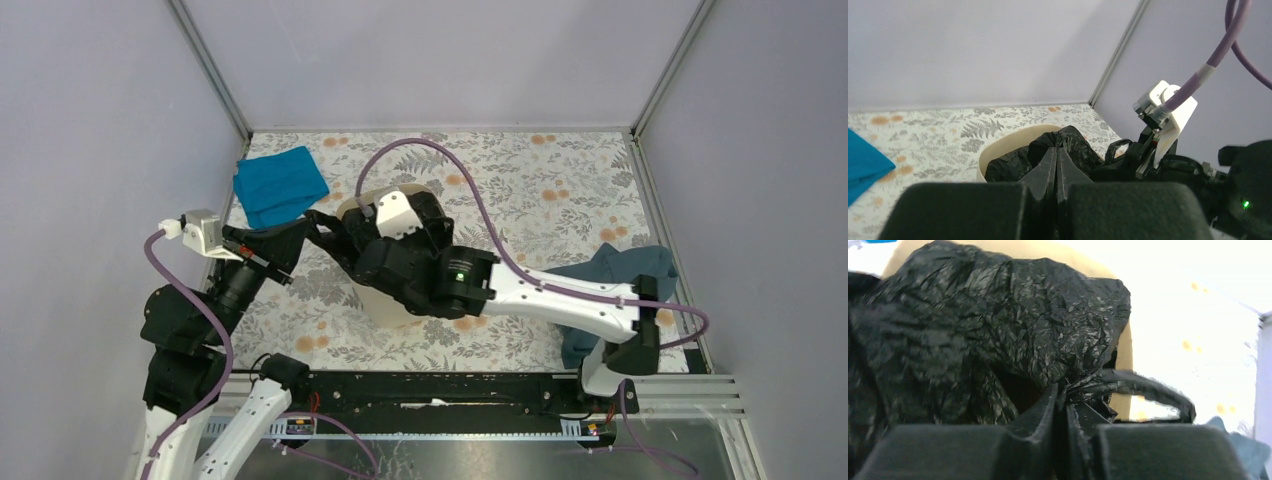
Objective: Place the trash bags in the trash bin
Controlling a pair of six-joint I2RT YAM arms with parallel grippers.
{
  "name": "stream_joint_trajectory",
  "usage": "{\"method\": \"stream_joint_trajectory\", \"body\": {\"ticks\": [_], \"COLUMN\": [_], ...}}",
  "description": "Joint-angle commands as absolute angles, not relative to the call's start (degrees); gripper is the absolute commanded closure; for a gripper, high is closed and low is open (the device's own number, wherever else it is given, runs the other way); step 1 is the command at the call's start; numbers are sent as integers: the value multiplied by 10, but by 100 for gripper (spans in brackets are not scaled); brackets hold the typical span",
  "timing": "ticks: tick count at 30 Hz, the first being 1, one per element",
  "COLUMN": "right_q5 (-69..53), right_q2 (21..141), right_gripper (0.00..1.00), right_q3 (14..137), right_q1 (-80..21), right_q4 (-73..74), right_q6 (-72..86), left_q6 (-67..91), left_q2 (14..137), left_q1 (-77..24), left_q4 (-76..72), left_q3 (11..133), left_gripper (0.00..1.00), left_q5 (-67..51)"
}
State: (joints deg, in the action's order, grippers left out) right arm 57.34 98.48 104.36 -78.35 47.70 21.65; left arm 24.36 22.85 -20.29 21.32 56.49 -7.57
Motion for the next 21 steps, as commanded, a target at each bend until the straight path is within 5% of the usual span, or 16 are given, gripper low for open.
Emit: {"method": "stream_joint_trajectory", "body": {"ticks": [1,8,14,18,21], "right_q5": [500,257,176,154,144], "right_q2": [845,551,538,562,572], "right_gripper": [88,98,100,97,95], "right_q3": [951,573,561,581,585], "right_q1": [-788,-726,-654,-654,-654], "right_q4": [324,-54,-68,-59,-53], "right_q6": [162,161,214,192,173], "left_q6": [158,214,343,443,493], "left_q2": [233,191,162,210,267], "left_q1": [-203,-204,-204,-204,-204], "left_q4": [185,162,210,400,549], "left_q3": [588,550,537,635,742], "left_gripper": [100,100,98,50,29], "left_q5": [-123,-122,-34,50,56]}}
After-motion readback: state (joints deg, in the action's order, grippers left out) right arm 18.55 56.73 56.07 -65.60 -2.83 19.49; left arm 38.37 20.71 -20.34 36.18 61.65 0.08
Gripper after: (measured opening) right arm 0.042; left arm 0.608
